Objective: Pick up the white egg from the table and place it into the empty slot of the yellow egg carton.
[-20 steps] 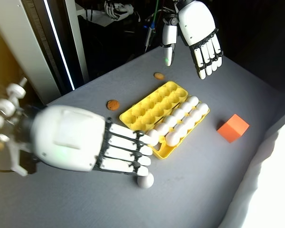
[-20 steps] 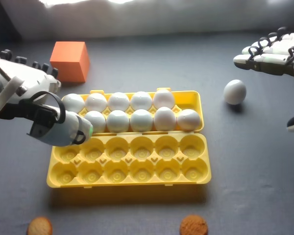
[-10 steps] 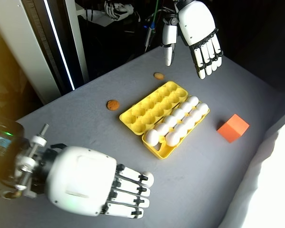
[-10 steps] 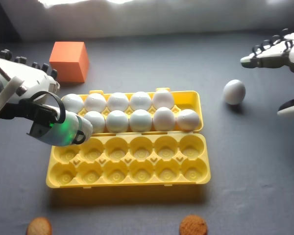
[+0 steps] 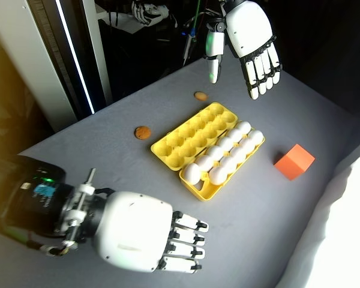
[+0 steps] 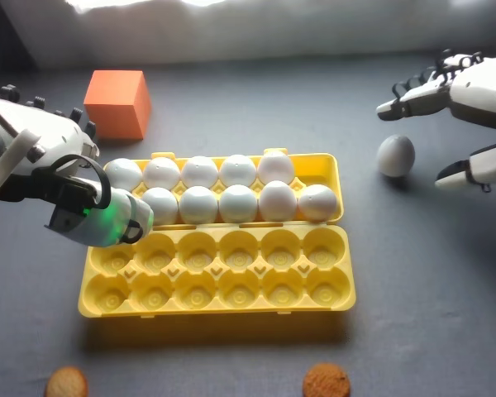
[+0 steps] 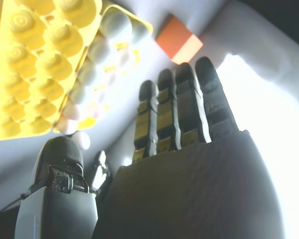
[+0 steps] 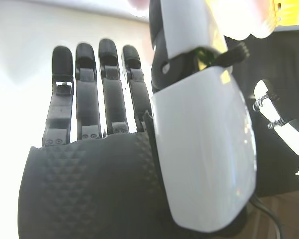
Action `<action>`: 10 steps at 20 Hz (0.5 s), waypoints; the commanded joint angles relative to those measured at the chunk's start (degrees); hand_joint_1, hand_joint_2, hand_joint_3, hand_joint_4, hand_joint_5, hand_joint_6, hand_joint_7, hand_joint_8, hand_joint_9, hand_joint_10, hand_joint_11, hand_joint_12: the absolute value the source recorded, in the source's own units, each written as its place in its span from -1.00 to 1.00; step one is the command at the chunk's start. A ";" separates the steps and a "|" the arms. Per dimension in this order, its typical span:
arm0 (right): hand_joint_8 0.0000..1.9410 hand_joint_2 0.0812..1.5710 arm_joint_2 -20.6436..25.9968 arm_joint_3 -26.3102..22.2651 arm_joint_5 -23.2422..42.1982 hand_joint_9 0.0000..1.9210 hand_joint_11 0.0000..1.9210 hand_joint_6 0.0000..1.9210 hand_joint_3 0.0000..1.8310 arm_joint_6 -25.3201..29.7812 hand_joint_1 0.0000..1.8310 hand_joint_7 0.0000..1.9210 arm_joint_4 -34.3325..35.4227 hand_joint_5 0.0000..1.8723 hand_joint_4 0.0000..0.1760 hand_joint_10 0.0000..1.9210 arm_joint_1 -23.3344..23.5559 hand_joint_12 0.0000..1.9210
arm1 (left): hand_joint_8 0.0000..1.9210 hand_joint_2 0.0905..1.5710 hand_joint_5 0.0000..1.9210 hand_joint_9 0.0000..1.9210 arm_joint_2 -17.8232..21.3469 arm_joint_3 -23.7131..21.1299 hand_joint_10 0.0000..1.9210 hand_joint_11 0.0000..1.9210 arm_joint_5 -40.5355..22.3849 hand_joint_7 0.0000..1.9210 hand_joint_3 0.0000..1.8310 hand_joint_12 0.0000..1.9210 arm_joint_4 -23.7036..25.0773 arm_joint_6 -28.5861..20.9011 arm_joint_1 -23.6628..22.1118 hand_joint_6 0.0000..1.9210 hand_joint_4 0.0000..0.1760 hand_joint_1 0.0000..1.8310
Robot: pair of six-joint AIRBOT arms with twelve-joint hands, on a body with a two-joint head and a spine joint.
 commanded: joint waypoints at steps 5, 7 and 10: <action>-0.98 0.25 -1.71 2.88 4.35 -0.56 -1.00 -0.98 -1.00 0.29 0.29 -0.47 2.45 -0.49 -1.00 -0.94 0.99 0.13 | -0.99 0.54 -0.72 -0.79 0.70 -0.11 -0.99 -1.00 0.19 -0.72 -1.00 -0.57 4.77 0.14 -0.69 -0.99 -1.00 -1.00; -0.98 0.25 -2.25 3.21 4.77 -0.55 -1.00 -0.98 -1.00 0.29 0.27 -0.46 2.45 -0.48 -1.00 -0.93 0.66 0.16 | -1.00 0.53 -0.76 -0.82 0.70 -0.11 -1.00 -1.00 0.18 -0.76 -1.00 -0.64 4.77 0.12 -0.69 -1.00 -1.00 -1.00; -0.98 0.26 -3.29 4.32 4.80 -0.54 -1.00 -0.98 -1.00 0.46 0.26 -0.46 2.45 -0.49 -1.00 -0.94 0.53 0.17 | -1.00 0.53 -0.75 -0.82 0.70 -0.11 -1.00 -1.00 0.17 -0.75 -1.00 -0.61 4.77 0.03 -0.70 -1.00 -1.00 -1.00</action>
